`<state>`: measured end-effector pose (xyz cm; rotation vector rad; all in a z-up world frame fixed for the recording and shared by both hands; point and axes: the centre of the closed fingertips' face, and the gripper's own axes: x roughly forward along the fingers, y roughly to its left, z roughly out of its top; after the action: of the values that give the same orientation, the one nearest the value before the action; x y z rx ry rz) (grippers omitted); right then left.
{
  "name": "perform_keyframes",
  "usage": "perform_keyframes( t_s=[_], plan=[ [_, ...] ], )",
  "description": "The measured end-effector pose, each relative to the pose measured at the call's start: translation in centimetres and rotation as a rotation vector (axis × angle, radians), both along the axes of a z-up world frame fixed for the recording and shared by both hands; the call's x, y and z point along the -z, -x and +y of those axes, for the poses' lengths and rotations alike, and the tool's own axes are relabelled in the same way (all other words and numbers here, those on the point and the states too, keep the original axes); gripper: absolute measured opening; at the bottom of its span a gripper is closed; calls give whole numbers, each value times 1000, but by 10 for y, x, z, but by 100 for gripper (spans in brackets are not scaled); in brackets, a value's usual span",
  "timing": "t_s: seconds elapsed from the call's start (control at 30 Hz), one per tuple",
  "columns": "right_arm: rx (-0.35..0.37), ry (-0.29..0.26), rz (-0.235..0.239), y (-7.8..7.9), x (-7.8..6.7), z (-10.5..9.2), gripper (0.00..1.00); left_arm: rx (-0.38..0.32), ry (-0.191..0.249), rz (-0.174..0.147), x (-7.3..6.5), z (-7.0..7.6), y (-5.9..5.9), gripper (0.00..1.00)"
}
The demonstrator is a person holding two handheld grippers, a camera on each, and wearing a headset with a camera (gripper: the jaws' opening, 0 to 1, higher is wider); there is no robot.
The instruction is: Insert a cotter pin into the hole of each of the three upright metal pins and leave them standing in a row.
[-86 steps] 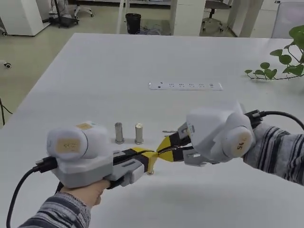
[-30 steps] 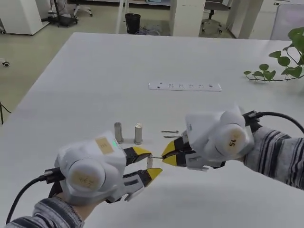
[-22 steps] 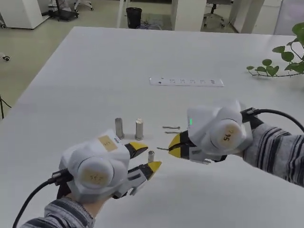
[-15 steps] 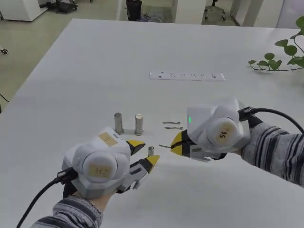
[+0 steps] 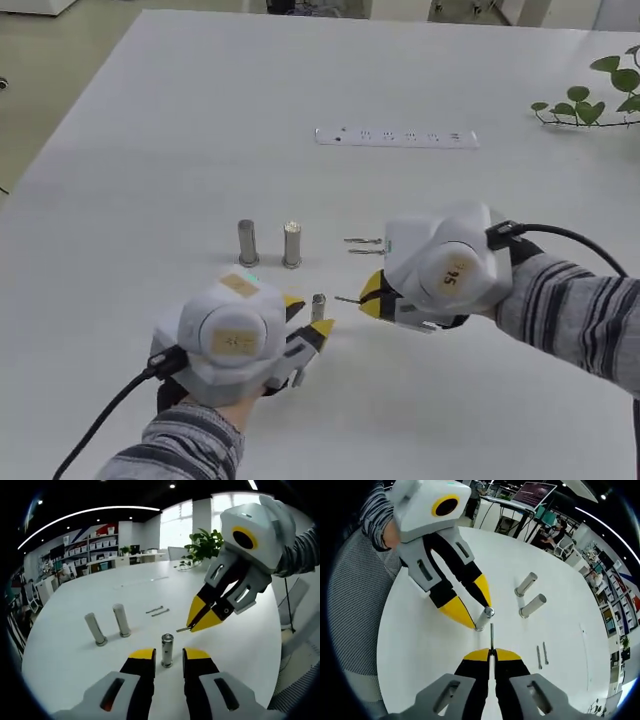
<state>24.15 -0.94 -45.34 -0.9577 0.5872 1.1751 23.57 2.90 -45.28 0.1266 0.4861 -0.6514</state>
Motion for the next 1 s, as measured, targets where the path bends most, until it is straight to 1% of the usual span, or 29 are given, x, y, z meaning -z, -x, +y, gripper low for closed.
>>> perform_keyframes(
  t_s=[0.1,0.17,0.27,0.37,0.6,0.7,0.9,1.0],
  plan=[
    [-8,1,0,0,2,2,0,-21,1,12,5,-1,-2,18],
    [-11,2,2,0,2,2,0,-30,13,15,5,-2,-4,18],
    [-17,1,7,1,3,4,0,-56,9,22,9,-2,-8,16],
    [-24,5,3,1,4,5,0,-67,8,25,11,-3,-11,14],
    [-42,8,-3,1,3,9,0,-78,0,40,17,-4,-11,9],
    [-49,5,-3,2,1,11,0,-79,-7,39,18,-4,-11,7],
    [-54,17,-8,2,-1,11,0,-71,-21,32,19,-4,-11,6],
    [-60,15,-12,4,-6,11,0,-63,-31,26,19,-4,-11,5]
  ],
)
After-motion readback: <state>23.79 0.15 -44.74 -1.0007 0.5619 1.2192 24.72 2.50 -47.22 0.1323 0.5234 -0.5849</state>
